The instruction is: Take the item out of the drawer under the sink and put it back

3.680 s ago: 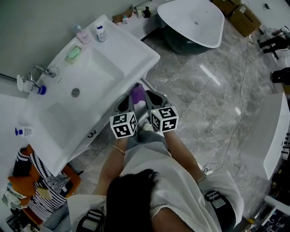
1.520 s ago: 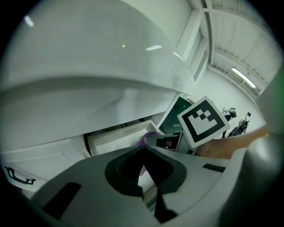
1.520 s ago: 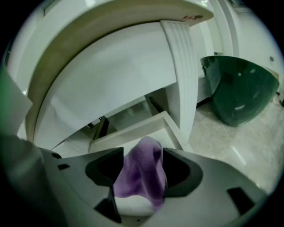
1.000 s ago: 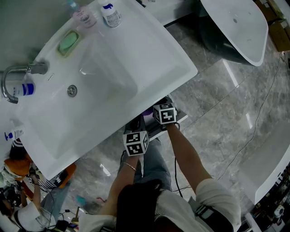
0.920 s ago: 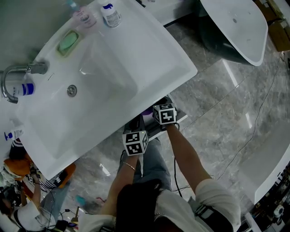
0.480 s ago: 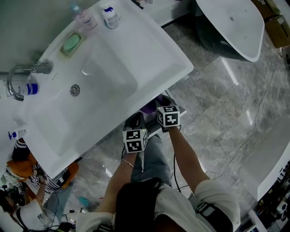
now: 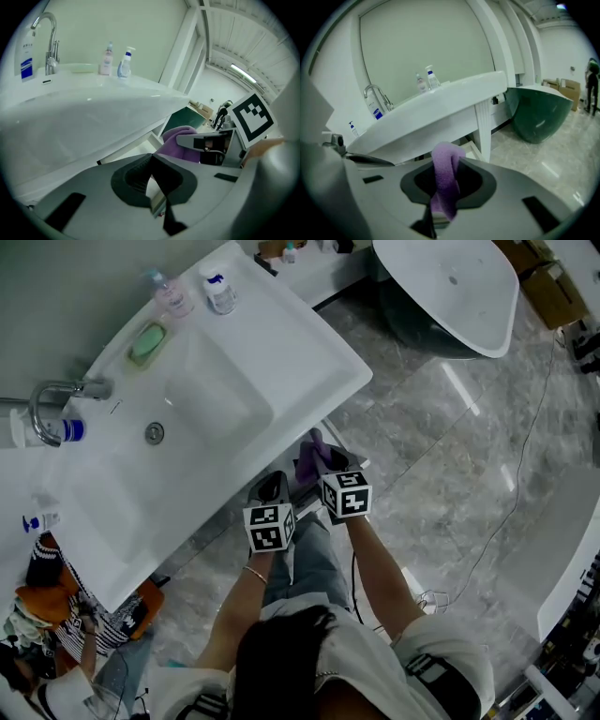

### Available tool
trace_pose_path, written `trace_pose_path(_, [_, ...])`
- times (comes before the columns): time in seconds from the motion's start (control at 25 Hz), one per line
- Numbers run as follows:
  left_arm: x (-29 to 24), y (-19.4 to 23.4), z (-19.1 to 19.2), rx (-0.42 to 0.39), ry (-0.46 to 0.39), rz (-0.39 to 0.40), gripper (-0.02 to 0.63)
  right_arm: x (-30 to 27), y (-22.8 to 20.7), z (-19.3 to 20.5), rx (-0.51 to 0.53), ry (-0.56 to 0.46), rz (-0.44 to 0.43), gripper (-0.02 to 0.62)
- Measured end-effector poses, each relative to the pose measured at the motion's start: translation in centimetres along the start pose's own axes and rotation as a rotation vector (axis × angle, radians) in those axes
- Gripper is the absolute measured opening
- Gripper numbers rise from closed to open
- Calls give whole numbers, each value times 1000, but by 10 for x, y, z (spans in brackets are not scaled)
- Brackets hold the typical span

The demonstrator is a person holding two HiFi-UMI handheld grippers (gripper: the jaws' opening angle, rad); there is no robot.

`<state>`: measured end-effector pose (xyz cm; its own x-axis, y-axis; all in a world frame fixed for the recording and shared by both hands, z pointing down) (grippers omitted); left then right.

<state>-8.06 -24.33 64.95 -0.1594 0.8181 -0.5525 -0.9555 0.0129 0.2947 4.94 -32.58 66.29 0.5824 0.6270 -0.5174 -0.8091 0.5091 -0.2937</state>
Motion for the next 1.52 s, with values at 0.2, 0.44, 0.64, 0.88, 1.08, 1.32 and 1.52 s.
trace_pose_path(0.2, [15, -12, -13, -11, -22, 49, 3, 33, 11, -25, 19, -64, 2, 83])
trace_pose_path(0.44, [35, -26, -35, -44, -60, 117, 3, 77, 26, -45, 5, -117, 35, 83])
trace_pose_path(0.64, [46, -26, -46, -89, -83, 140, 3, 100, 44, -64, -41, -179, 27, 83])
trace_pose_path(0.88, [70, -29, -74, -109, -147, 158, 3, 125, 62, -90, 29, -254, 26, 83])
trace_pose_path(1.08, [86, -33, -99, -130, -214, 194, 3, 142, 77, -110, 65, -320, 23, 83])
trace_pose_path(1.32, [105, -35, -118, -118, -293, 210, 3, 159, 92, -126, 81, -387, 32, 83])
trace_pose_path(1.52, [123, -39, -140, -122, -386, 230, 3, 171, 106, -133, 123, -463, 44, 83])
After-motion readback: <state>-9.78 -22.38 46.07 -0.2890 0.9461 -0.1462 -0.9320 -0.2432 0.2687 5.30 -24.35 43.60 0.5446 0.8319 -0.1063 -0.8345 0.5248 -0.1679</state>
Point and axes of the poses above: the fingertips, and each gripper's own axes: x backward along the fingers, y to its left, z out of its underside, the point moved 6 cm from there along x, backward along the fingers, and after that the axes turned 13 degrees about -y, right-handed, at the moved point
